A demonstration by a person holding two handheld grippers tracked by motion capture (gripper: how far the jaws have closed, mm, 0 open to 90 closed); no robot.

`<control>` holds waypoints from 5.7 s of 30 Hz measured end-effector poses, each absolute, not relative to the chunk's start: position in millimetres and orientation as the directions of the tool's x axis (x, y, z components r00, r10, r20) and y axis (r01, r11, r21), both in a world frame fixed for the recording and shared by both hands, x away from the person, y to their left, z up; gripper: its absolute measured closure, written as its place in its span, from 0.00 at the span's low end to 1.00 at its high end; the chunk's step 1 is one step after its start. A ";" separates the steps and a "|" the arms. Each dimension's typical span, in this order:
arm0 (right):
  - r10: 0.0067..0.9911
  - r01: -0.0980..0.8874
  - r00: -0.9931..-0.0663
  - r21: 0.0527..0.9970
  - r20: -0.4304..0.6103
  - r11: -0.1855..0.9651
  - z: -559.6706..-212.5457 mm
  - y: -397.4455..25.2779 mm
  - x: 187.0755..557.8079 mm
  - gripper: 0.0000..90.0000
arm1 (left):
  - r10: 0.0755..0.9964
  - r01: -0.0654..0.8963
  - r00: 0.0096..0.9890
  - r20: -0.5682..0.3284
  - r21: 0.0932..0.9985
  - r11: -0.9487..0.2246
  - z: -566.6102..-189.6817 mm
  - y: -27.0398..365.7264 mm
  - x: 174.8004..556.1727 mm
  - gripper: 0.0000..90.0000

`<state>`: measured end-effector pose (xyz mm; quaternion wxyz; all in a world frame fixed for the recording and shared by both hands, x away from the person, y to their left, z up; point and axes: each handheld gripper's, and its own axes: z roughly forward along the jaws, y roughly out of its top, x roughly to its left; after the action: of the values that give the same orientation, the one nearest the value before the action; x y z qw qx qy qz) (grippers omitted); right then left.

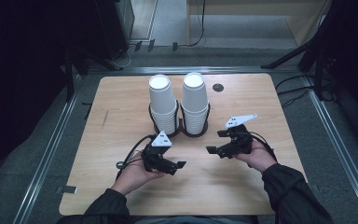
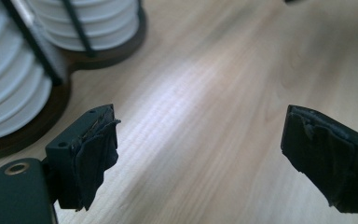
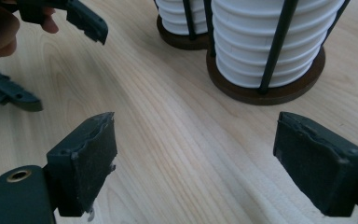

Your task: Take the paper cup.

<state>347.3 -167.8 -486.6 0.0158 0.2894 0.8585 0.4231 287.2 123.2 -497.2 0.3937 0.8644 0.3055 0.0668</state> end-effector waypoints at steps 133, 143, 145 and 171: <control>0.440 0.347 -0.898 0.608 -0.003 0.714 -325.5 -63.7 457.3 0.27 | 0.758 0.598 0.631 -0.168 0.727 -0.337 -434.9 86.1 368.1 0.97; 0.447 0.360 -0.895 0.618 0.016 0.699 -311.9 -66.3 456.4 0.27 | 0.751 0.600 0.635 -0.180 0.727 -0.333 -435.1 86.6 368.0 0.95; 0.448 0.360 -0.894 0.623 0.018 0.694 -302.1 -67.1 455.0 0.27 | 0.750 0.602 0.635 -0.183 0.726 -0.333 -435.0 86.8 368.2 0.94; 0.409 0.301 -0.912 0.650 -0.017 0.698 -226.1 -86.3 423.0 0.27 | 0.710 0.598 0.673 -0.207 0.718 -0.358 -435.7 89.5 368.6 0.83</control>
<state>423.0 -86.3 -226.1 0.0800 0.1933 0.9179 0.3371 368.6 89.5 -435.7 0.4033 0.8209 0.3982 0.0697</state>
